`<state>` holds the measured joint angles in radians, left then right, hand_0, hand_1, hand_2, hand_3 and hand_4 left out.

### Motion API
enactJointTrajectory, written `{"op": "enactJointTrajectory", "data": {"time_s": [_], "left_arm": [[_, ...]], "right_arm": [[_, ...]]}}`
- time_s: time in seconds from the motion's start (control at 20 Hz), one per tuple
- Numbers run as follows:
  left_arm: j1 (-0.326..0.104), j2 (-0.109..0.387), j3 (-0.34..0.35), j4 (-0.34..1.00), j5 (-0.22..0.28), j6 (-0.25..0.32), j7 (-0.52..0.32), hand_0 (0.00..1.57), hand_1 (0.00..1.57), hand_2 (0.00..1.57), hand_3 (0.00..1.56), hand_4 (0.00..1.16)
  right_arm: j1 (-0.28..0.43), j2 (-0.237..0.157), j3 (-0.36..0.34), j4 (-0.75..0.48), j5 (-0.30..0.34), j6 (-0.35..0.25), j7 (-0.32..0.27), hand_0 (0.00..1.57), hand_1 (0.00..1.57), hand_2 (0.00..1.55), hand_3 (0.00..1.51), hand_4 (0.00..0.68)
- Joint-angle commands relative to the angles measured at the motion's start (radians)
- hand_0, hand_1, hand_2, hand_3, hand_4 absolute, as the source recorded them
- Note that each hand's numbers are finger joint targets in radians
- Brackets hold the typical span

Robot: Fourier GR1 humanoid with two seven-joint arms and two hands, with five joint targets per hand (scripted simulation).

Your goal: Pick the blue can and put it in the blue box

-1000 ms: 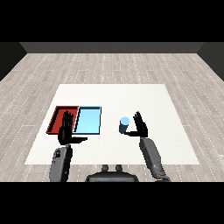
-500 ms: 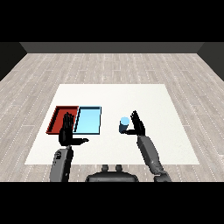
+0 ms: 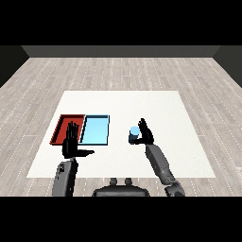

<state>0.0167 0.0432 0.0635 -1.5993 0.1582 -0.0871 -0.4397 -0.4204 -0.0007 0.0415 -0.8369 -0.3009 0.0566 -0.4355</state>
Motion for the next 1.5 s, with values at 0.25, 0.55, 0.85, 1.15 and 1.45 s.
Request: {"op": "enactJointTrajectory", "data": {"time_s": [0.25,0.55,0.85,1.15,1.45], "left_arm": [[-0.009,-0.005,0.003,-0.005,-0.02,0.024,0.005,0.0,0.0,0.0,0.0,0.0],[-0.064,0.031,0.045,-0.008,0.032,-0.002,0.055,0.0,0.0,0.0,0.0,0.0],[-0.049,-0.028,0.0,0.097,-0.039,0.02,-0.075,0.0,0.0,0.0,0.0,0.0],[-0.029,0.026,0.046,0.02,0.04,-0.032,0.001,0.0,0.0,0.0,0.0,0.0],[0.032,-0.002,0.005,-0.058,0.019,-0.017,0.016,0.0,0.0,0.0,0.0,0.0]], "right_arm": [[-0.016,-0.002,0.014,0.088,0.015,0.035,-0.059,0.0,0.0,0.0,0.0,0.0],[-0.077,0.001,0.089,0.134,-0.07,-0.049,-0.071,0.0,0.0,0.0,0.0,0.0],[-0.159,0.001,0.139,0.261,-0.135,-0.057,-0.14,0.0,0.0,0.0,0.0,0.0],[-0.233,0.001,0.157,0.346,-0.139,-0.195,-0.113,1.53,1.53,1.49,1.45,0.582],[-0.138,0.001,0.193,0.203,-0.076,-0.26,-0.024,1.56,1.56,1.49,1.44,0.678]]}}
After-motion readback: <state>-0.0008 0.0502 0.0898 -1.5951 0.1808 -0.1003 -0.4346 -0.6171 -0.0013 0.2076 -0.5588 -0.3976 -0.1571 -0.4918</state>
